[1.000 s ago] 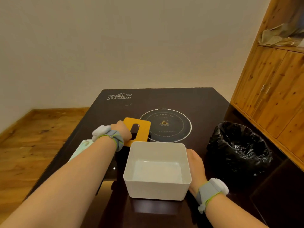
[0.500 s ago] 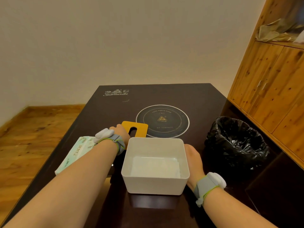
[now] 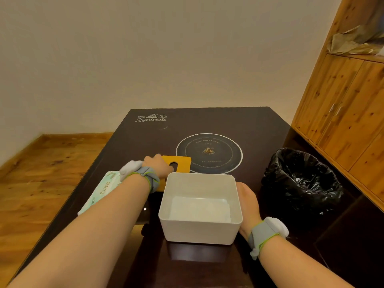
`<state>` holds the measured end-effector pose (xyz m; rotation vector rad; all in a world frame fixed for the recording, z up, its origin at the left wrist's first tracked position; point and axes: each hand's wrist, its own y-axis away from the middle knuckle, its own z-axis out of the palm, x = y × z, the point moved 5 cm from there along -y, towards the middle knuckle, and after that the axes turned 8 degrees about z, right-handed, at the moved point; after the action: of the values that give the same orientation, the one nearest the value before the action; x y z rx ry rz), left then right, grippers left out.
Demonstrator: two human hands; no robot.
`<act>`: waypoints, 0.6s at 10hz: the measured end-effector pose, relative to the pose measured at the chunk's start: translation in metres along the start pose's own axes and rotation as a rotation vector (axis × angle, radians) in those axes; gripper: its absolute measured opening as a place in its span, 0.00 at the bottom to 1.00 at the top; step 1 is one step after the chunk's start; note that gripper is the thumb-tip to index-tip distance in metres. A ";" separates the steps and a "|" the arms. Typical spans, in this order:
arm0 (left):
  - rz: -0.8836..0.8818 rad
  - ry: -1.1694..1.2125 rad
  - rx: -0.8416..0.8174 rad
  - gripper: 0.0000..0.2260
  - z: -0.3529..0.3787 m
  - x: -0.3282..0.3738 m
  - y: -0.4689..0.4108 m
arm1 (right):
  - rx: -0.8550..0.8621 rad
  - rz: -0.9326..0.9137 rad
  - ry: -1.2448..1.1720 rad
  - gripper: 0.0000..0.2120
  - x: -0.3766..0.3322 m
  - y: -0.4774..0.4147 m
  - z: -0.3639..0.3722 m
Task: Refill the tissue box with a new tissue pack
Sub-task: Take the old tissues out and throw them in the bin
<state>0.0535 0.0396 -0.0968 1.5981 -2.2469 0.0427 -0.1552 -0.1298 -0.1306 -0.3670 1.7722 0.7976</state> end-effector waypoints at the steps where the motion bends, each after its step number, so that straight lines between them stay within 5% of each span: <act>1: 0.182 0.304 0.187 0.16 -0.048 0.028 0.011 | 0.006 0.033 0.028 0.08 0.000 -0.002 0.000; 2: 0.461 0.404 0.274 0.07 -0.087 0.063 0.046 | -0.024 0.028 -0.062 0.08 -0.002 -0.002 -0.001; 3: 0.664 0.363 -0.008 0.05 -0.087 0.094 0.086 | -0.026 0.003 -0.171 0.11 0.000 0.005 -0.002; 4: 0.746 -0.014 -0.283 0.06 -0.059 0.110 0.113 | -0.057 -0.033 -0.151 0.13 -0.003 0.012 -0.003; 6: 0.681 -0.592 -0.415 0.22 0.000 0.114 0.132 | -0.068 -0.075 -0.144 0.13 -0.005 0.010 -0.004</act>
<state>-0.0992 -0.0168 -0.0346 0.6251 -2.8838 -0.7468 -0.1623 -0.1258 -0.1215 -0.4087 1.5913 0.8123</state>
